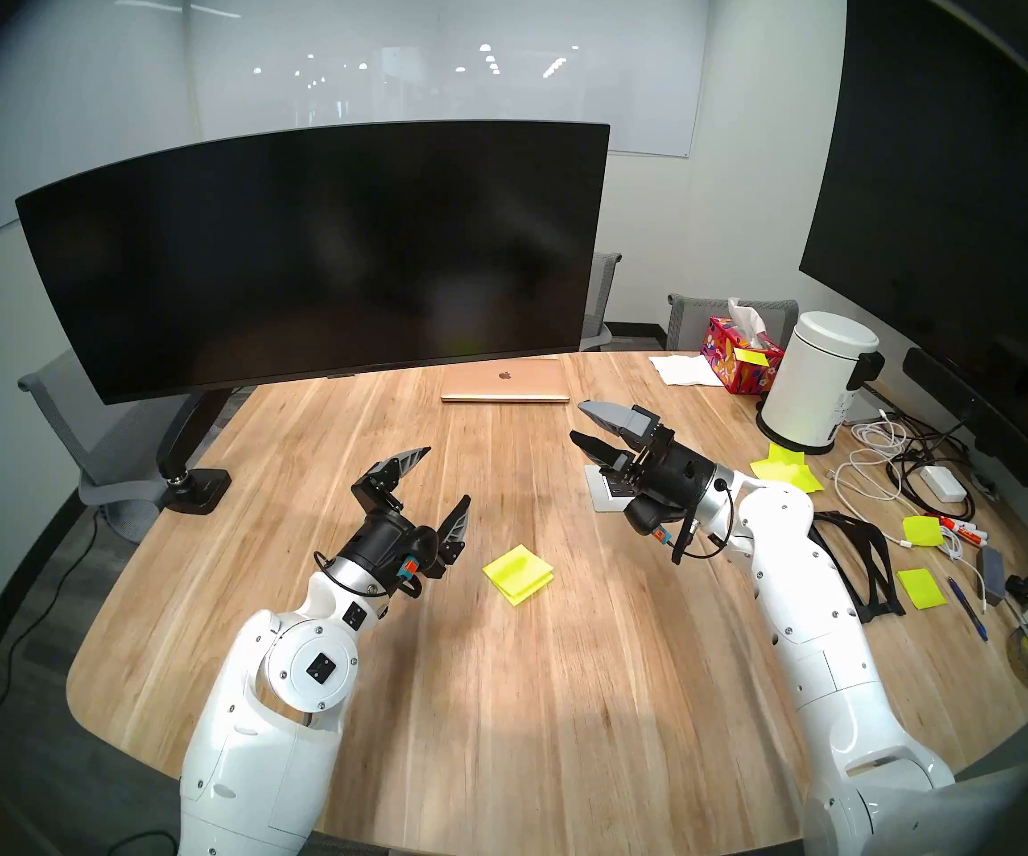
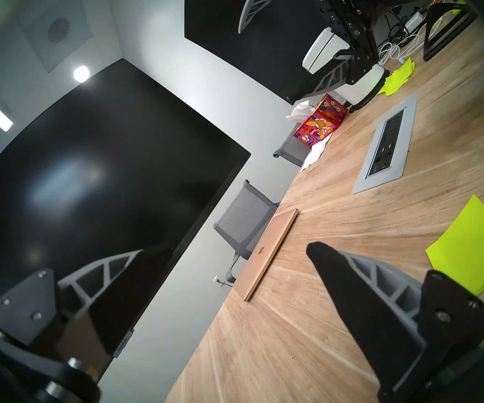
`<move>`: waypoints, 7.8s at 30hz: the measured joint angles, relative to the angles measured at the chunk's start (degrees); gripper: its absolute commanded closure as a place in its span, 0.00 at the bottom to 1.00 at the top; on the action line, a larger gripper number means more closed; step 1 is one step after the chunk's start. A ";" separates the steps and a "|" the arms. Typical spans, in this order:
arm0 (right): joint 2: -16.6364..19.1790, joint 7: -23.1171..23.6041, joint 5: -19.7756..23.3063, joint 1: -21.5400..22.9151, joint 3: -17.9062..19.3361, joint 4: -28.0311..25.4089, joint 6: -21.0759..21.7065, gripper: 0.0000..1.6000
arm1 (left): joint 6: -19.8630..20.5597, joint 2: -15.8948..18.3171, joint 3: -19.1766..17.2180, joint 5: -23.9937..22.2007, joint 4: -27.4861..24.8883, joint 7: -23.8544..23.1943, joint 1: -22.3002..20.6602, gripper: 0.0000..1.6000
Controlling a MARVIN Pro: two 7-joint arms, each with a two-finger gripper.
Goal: Peel one sticky note off the pad and stick it onto the monitor, then press it flat
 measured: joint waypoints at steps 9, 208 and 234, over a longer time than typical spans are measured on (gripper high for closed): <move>-0.41 3.11 1.59 -2.70 2.59 -3.11 -2.64 0.00 | 0.00 0.00 0.00 0.00 0.00 -0.01 0.00 0.00; 3.55 96.34 70.15 -4.03 -9.68 -18.43 4.35 0.00 | -13.56 9.39 -12.77 -19.77 16.93 -5.41 -3.90 0.00; 5.47 95.89 72.89 -3.95 -10.52 -18.56 4.24 0.00 | -11.39 9.03 -12.54 -19.67 17.30 -5.30 -4.99 0.00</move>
